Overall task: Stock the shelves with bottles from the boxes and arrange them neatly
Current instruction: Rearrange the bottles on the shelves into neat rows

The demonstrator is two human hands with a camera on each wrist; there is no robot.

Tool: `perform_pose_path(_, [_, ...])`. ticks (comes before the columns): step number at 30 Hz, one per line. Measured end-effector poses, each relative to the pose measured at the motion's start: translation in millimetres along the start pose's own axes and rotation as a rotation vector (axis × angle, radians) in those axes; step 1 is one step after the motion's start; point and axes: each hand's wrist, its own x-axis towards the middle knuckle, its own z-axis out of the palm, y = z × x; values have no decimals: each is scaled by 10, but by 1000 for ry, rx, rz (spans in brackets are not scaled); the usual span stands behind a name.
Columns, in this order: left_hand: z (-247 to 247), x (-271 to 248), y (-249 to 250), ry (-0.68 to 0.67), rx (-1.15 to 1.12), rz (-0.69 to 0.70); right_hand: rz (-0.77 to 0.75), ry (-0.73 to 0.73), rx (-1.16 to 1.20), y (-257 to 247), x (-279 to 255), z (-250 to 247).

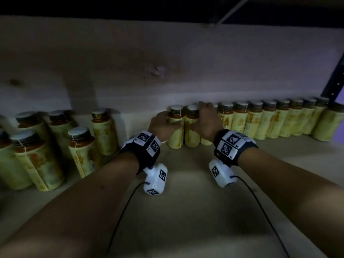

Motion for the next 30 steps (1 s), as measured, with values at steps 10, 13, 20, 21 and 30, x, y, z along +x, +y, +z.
perform_pose_path(10, [-305,-457,22,84,-31,-1,-170,-109,45,-335,-410,-98])
perform_pose_path(13, [-590,-765,23,95,-85,-22,-146,-126,146,-547,-609,-217])
perform_pose_path(20, [-1421,-1523,-144,64,-71,-81,-152,-219,292,-1297,-1219,-264])
perform_pose_path(21, [-1531,-1636,-189,69,-87,-84,-165,-232,309,-1412,-1302,-247])
perform_pose_path(30, [-2276,-2371,-694,228,55,-210,-237,-284,295,-2222,-1785,77])
